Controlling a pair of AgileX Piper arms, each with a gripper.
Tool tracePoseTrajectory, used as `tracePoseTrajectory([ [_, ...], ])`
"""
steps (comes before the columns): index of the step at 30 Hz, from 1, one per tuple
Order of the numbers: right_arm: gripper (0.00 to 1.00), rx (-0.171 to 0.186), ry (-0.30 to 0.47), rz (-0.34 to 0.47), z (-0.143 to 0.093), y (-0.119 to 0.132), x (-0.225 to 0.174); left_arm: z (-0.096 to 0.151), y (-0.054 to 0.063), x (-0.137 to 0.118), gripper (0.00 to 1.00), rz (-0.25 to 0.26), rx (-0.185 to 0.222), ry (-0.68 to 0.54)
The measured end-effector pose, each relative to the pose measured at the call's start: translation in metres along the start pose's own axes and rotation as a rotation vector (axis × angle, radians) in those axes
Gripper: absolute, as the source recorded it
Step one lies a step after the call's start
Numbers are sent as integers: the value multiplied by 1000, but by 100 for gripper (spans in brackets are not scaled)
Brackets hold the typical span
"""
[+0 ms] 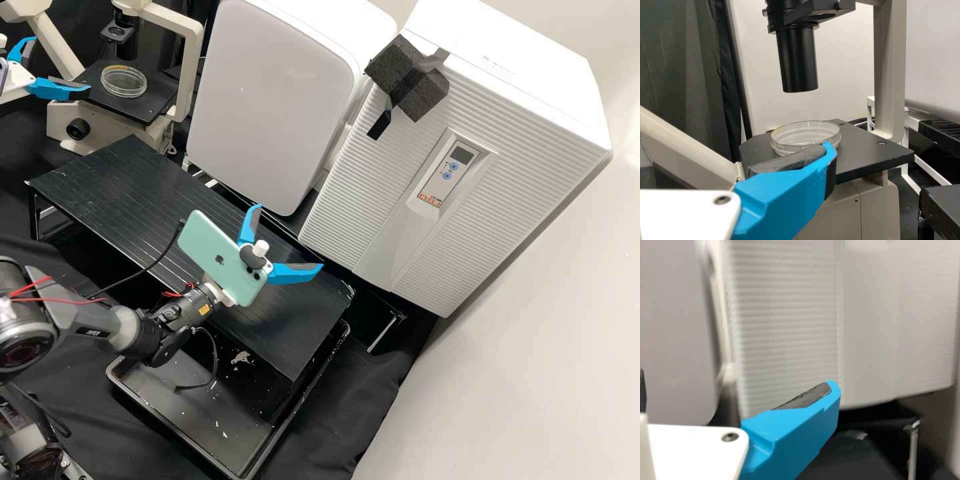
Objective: Open the incubator door
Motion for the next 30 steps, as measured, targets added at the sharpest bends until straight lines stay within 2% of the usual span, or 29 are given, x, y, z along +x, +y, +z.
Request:
tracePoseTrajectory([
  [3,100,6,52,55,-14,17,9,0,0,0,100,0,0,0],
  [7,100,14,87,87,-31,34,23,0,0,0,100,0,0,0],
  [17,100,8,87,73,-57,48,53,0,0,0,100,0,0,0],
  [23,100,27,19,88,-75,44,62,0,0,0,100,0,0,0],
  [24,100,13,0,93,-78,44,62,0,0,0,100,0,0,0],
  [26,100,23,-29,109,-87,42,61,0,0,0,100,0,0,0],
  [30,100,4,-100,174,-114,40,56,0,0,0,100,0,0,0],
])
